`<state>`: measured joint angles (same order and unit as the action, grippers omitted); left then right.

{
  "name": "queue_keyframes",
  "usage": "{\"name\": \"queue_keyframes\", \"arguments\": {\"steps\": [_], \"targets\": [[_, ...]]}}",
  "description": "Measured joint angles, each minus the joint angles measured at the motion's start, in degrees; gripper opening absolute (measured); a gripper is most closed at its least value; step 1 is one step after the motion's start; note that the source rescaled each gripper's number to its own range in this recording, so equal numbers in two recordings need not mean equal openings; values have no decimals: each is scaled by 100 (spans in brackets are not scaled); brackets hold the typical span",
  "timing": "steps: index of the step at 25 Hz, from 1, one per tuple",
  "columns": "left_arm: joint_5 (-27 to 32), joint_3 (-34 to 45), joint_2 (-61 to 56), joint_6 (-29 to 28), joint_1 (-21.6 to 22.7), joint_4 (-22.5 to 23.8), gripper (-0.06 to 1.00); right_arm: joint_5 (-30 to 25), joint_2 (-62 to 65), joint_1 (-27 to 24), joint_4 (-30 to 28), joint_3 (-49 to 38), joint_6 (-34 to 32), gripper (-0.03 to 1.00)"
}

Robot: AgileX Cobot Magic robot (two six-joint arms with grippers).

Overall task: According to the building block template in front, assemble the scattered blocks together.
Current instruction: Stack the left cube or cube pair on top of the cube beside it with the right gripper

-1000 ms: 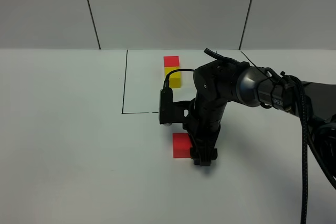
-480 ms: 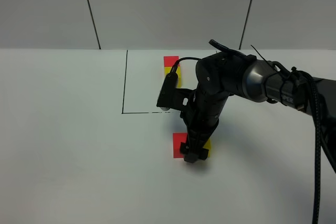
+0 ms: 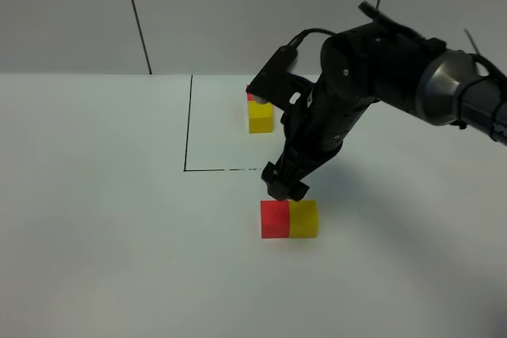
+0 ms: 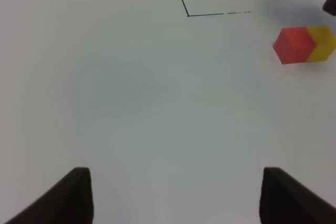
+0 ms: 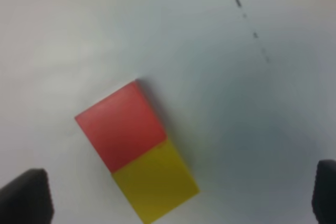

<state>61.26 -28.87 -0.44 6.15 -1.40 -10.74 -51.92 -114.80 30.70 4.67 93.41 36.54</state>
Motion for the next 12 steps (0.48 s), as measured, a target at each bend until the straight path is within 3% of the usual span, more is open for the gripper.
{"name": "queue_keyframes", "arguments": {"steps": [6,12], "targets": [[0,0,0,0,0,-5,43,425,866,-505,-173,-356,-1730,100],[0,0,0,0,0,-5,43,1982,2306,-1080,-694,-1955,-3618,100]]}}
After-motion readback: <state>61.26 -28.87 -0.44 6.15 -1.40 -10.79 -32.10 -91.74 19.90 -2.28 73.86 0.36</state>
